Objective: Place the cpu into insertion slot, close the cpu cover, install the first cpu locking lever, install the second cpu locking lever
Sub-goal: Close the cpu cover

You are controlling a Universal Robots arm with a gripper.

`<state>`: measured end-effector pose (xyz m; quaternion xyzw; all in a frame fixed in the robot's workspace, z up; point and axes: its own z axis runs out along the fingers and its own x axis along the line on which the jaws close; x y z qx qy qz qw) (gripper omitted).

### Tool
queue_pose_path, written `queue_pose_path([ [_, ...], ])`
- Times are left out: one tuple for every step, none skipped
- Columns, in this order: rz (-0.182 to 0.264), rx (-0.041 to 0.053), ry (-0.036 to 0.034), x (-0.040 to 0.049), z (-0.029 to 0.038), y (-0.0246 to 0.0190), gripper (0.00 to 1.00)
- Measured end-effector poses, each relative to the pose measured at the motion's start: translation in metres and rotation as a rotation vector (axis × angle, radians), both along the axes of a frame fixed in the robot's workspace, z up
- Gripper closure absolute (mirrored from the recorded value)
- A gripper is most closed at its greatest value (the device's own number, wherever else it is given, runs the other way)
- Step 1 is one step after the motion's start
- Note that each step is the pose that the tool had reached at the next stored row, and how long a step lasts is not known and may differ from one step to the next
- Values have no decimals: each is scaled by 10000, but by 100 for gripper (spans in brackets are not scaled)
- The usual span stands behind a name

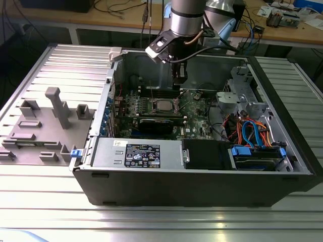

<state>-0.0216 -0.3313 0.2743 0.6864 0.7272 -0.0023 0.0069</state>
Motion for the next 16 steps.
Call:
queue_pose_path([
  [0,0,0,14,-11,0,89],
  [0,0,0,25,-15,0,89],
  [-1,-2,1,39,-18,0,89],
  [-1,-3,1,55,-19,0,89],
  [0,-2,1,70,-21,0,89],
  [1,-1,0,89,-24,0,89],
  [1,0,0,101,-26,0,89],
  [-1,0,1,114,-29,0,89],
  [0,0,0,126,-32,0,89],
  [0,1,0,151,-38,0,89],
  [-1,1,0,163,-42,0,89],
  [0,0,0,176,-45,0,89],
  [0,0,0,194,-50,0,89],
  [1,0,0,206,-53,0,89],
  [0,-1,1,219,-56,0,89],
  [-1,-3,1,230,-57,0,89],
])
